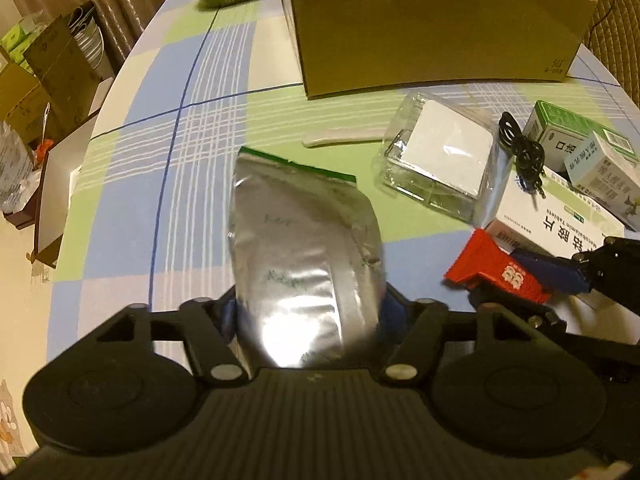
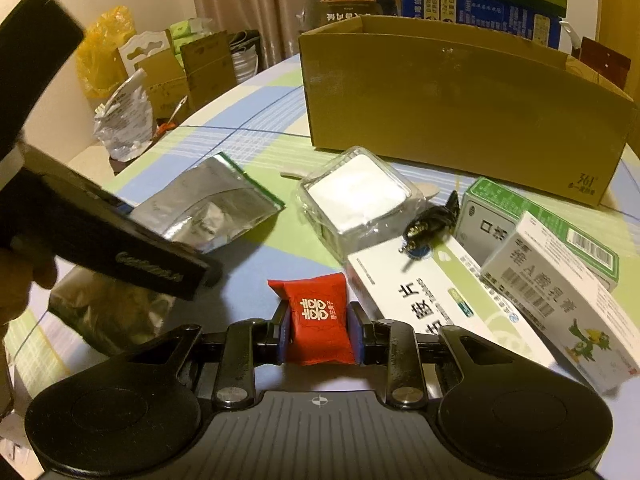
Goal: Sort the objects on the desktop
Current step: 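Grasp the silver foil bag with the left tool while the right tool grasps the red candy packet, then carry the foil bag and red packet over the cardboard box with both tools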
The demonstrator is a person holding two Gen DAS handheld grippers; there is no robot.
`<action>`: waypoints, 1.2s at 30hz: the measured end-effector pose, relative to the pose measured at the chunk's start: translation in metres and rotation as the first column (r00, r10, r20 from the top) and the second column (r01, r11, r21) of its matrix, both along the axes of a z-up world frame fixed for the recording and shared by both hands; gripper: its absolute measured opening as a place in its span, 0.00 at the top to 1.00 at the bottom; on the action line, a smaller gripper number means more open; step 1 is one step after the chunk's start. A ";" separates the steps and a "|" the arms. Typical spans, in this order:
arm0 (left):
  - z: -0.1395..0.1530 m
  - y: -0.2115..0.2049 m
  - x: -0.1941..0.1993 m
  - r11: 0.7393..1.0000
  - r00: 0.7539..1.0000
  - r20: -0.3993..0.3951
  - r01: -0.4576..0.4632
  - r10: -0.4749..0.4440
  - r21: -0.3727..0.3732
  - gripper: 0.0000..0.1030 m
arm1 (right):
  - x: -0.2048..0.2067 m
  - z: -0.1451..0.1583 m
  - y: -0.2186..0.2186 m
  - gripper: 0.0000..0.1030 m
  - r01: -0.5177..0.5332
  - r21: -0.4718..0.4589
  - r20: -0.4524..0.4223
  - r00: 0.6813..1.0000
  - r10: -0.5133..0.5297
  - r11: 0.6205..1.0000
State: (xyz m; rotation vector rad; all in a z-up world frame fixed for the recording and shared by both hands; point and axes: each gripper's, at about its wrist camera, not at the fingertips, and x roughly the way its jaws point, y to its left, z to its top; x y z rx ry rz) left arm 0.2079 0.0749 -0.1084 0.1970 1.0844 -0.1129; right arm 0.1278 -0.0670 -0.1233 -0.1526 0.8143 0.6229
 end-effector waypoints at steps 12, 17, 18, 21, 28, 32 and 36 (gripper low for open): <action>0.003 0.003 -0.020 1.000 0.999 -0.015 0.029 -0.029 -0.011 0.34 | -0.004 0.003 -0.004 0.74 0.004 -0.021 -0.012 1.000 -0.005 1.000; 0.001 0.002 -0.017 0.999 0.999 -0.004 0.034 -0.034 0.001 0.31 | -0.002 0.001 -0.004 0.74 0.003 -0.017 -0.019 1.000 -0.003 1.000; 0.001 0.002 -0.017 0.999 0.999 -0.003 0.033 -0.033 0.002 0.31 | -0.002 0.000 -0.004 0.74 0.002 -0.016 -0.020 1.000 -0.002 1.000; 0.002 0.002 -0.016 0.999 0.999 -0.001 0.034 -0.034 0.003 0.39 | -0.003 0.001 -0.004 0.75 -0.001 -0.011 -0.021 1.000 0.001 1.000; 0.006 0.003 -0.022 0.999 0.999 0.001 0.034 -0.034 -0.015 0.50 | -0.008 0.013 -0.005 0.75 -0.012 0.000 0.013 1.000 0.012 1.000; 0.010 0.003 -0.025 0.999 1.000 0.015 0.026 -0.026 -0.034 0.50 | -0.011 0.023 -0.008 0.75 -0.006 0.011 0.048 0.999 0.005 1.000; 0.022 0.004 -0.033 0.999 0.998 0.055 0.003 0.000 -0.045 0.50 | -0.014 0.030 -0.016 0.75 0.013 0.017 0.069 0.998 -0.014 1.000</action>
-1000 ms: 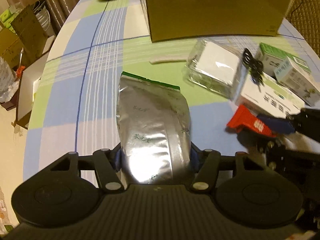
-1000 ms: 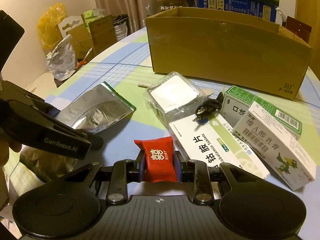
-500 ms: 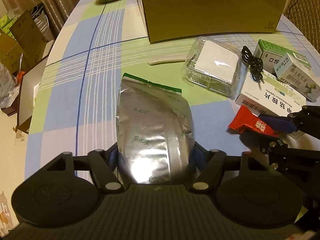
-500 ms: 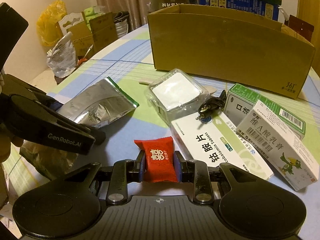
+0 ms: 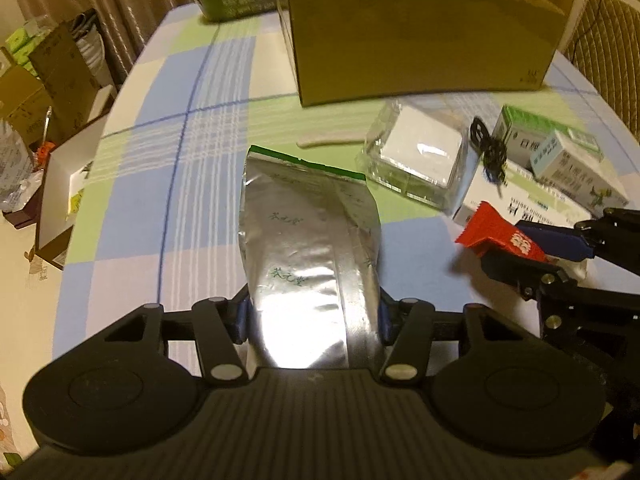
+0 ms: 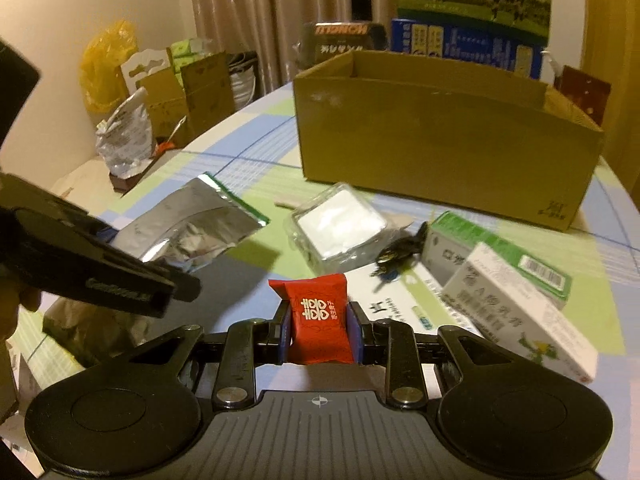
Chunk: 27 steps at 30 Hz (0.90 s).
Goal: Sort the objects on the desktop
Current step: 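Carry the foil bag and red packet over the cardboard box with both tools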
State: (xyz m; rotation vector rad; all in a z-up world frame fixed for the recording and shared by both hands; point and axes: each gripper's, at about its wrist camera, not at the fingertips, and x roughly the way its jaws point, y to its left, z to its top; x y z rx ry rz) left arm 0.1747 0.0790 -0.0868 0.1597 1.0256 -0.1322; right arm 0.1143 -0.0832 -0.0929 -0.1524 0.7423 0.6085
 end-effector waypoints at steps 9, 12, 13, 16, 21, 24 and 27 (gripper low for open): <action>0.023 -0.012 -0.024 0.998 0.998 0.059 -0.018 0.021 -0.054 0.50 | -0.011 0.018 -0.031 0.75 0.059 0.004 0.059 0.997 -0.059 0.998; 0.030 -0.021 -0.029 0.998 0.997 0.076 -0.007 0.012 -0.066 0.50 | -0.013 0.025 -0.045 0.75 0.088 0.004 0.076 0.993 -0.088 0.996; 0.033 -0.025 -0.031 0.997 0.997 0.082 -0.001 0.006 -0.071 0.50 | -0.014 0.027 -0.050 0.75 0.099 0.006 0.081 0.992 -0.099 0.995; 0.040 -0.036 -0.037 0.996 0.995 0.100 0.015 -0.006 -0.086 0.50 | -0.016 0.032 -0.062 0.75 0.125 0.006 0.097 0.987 -0.125 0.992; 0.047 -0.056 -0.044 0.994 0.993 0.117 0.040 -0.027 -0.105 0.50 | -0.020 0.041 -0.078 0.75 0.154 0.011 0.120 0.981 -0.154 0.988; 0.050 -0.065 -0.047 0.992 0.991 0.123 0.058 -0.044 -0.115 0.50 | -0.019 0.047 -0.085 0.75 0.170 0.018 0.136 0.976 -0.171 0.985; 0.054 -0.074 -0.048 0.990 0.990 0.130 0.078 -0.062 -0.116 0.50 | -0.017 0.050 -0.091 0.75 0.187 0.021 0.144 0.972 -0.188 0.982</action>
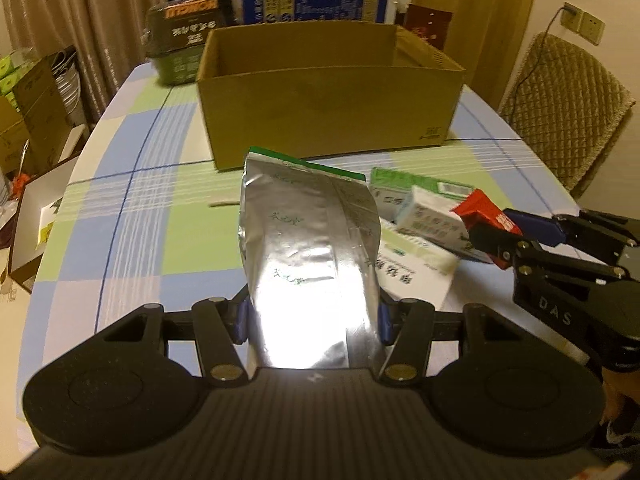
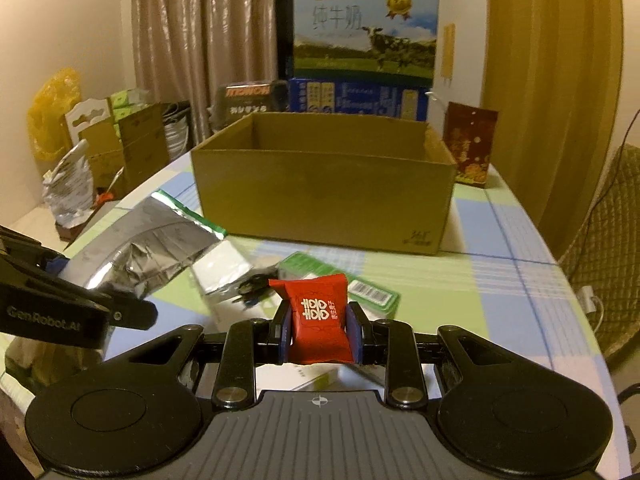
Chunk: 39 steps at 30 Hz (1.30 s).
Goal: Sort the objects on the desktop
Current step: 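Carry the foil bag and red packet over the cardboard box with both tools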
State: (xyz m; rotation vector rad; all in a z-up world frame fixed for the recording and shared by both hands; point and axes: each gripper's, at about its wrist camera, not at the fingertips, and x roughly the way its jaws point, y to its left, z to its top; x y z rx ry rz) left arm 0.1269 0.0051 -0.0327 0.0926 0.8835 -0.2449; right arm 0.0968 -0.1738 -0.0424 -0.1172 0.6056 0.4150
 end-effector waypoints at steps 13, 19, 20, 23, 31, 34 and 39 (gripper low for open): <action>0.022 -0.016 0.020 0.999 0.999 0.028 0.033 -0.033 -0.002 0.50 | 0.019 0.020 -0.011 0.75 0.015 0.022 0.028 0.999 -0.016 1.000; 0.043 -0.023 0.048 0.998 0.997 0.058 0.051 -0.052 0.021 0.50 | 0.055 0.046 -0.011 0.75 0.010 0.023 0.083 0.996 -0.012 1.000; 0.046 -0.023 0.055 0.998 0.997 0.062 0.053 -0.054 0.020 0.50 | 0.063 0.052 -0.010 0.75 0.008 0.019 0.097 0.995 -0.010 1.000; 0.058 -0.026 0.078 0.998 0.995 0.080 0.052 -0.054 0.029 0.50 | 0.091 0.065 -0.010 0.75 0.013 0.021 0.127 0.992 -0.015 1.000; 0.081 -0.038 0.148 0.998 0.991 0.120 0.058 -0.061 0.025 0.50 | 0.166 0.090 0.002 0.75 -0.002 0.030 0.158 0.987 -0.003 1.000; 0.082 -0.037 0.175 0.998 0.992 0.107 0.062 -0.064 0.018 0.50 | 0.190 0.090 0.008 0.75 -0.022 0.006 0.148 0.989 0.021 1.000; 0.077 -0.037 0.214 0.997 0.994 0.075 0.080 -0.081 0.011 0.50 | 0.228 0.081 0.011 0.75 -0.038 -0.009 0.103 0.994 0.038 0.999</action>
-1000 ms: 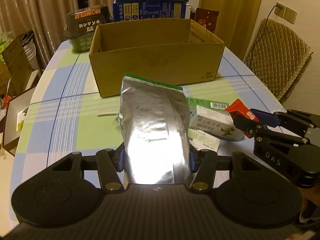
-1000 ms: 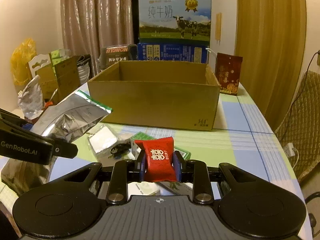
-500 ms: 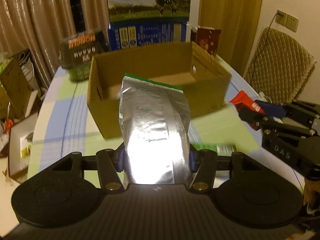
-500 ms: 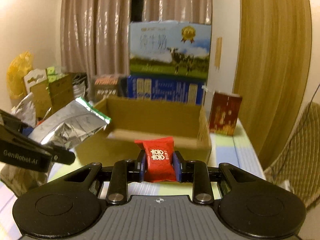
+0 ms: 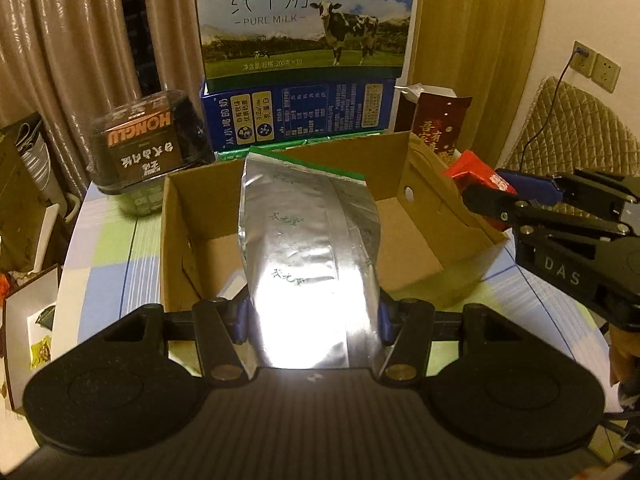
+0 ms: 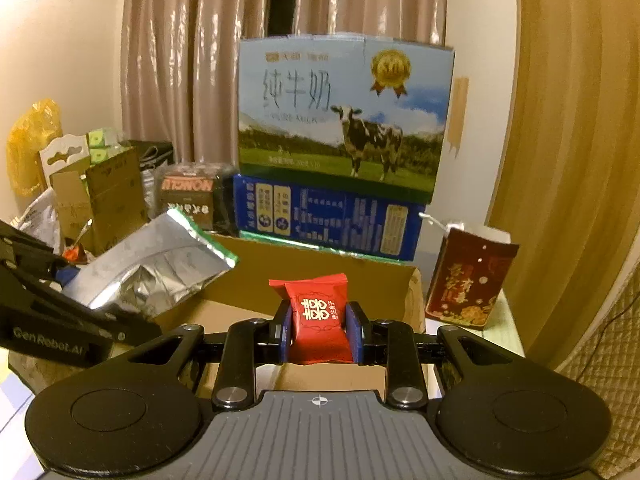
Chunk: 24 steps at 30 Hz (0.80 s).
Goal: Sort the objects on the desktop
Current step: 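Carry the foil bag and red packet over the cardboard box with both tools, then open both tools to drop the foil bag and red packet into the box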
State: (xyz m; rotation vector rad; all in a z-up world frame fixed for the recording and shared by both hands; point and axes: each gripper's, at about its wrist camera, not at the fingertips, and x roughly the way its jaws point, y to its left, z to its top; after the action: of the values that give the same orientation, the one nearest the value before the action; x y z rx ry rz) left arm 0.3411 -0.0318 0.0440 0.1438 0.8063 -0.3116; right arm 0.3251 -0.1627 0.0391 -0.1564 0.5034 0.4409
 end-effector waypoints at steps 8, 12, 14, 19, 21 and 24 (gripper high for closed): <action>-0.008 -0.006 0.047 1.000 0.999 -0.039 0.009 -0.009 -0.008 0.50 | 0.036 -0.016 0.002 0.75 0.002 -0.015 -0.051 0.999 -0.002 1.000; -0.010 -0.005 0.068 0.999 0.998 -0.057 -0.011 0.009 -0.031 0.50 | 0.046 -0.020 0.003 0.75 0.002 -0.025 -0.054 0.999 -0.003 1.000; -0.010 -0.006 0.077 0.999 0.998 -0.059 -0.017 0.014 -0.036 0.50 | 0.049 -0.022 0.003 0.75 0.007 -0.027 -0.054 0.998 -0.008 1.000; -0.015 -0.006 0.095 0.996 0.996 -0.078 -0.046 0.040 -0.080 0.50 | 0.060 -0.026 0.000 0.75 0.016 -0.025 -0.061 0.998 -0.018 1.000; -0.017 -0.005 0.101 0.993 0.995 -0.084 -0.062 0.054 -0.097 0.50 | 0.062 -0.028 -0.001 0.75 0.020 -0.026 -0.061 0.998 -0.021 0.999; -0.020 -0.004 0.107 0.991 0.994 -0.086 -0.078 0.069 -0.108 0.41 | 0.065 -0.031 -0.002 0.75 0.025 -0.025 -0.066 0.997 -0.027 0.999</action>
State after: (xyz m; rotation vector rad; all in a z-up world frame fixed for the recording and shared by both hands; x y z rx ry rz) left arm 0.4476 -0.0361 0.0240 -0.0031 0.8712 -0.2936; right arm 0.3905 -0.1652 0.0081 -0.1591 0.5752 0.4153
